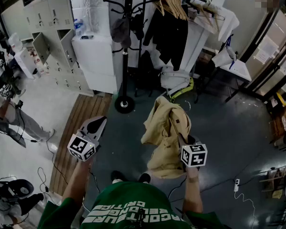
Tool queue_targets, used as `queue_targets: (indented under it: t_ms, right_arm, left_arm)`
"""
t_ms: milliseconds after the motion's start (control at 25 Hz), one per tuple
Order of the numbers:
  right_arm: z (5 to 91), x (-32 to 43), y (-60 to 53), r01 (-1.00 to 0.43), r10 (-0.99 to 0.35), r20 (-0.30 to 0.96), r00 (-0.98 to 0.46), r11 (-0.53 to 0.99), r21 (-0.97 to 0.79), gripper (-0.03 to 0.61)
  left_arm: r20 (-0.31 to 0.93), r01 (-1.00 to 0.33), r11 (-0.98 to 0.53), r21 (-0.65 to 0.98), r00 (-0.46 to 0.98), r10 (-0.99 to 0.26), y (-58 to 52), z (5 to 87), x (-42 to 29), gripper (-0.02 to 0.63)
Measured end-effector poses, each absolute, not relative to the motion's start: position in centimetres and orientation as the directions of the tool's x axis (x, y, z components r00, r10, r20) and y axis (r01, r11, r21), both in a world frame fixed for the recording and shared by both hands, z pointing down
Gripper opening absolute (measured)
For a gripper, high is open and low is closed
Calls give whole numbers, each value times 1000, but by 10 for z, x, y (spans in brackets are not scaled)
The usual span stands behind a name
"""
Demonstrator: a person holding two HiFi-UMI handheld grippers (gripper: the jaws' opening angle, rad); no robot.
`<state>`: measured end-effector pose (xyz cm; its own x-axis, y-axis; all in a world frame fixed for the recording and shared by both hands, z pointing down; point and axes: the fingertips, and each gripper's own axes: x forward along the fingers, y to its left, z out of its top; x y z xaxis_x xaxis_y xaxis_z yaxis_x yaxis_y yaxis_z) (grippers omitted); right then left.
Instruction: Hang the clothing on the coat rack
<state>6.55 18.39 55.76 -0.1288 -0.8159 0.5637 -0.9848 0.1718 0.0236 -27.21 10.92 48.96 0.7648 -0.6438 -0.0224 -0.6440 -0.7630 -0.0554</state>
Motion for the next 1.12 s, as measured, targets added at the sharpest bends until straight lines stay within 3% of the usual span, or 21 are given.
queue_targets:
  t_ms: [1120]
  right_arm:
    - [555, 95, 188, -975, -812, 555, -182, 221, 4, 72]
  left_arm:
    - [-5, -657, -752, -53, 754, -657, 129, 493, -223, 3]
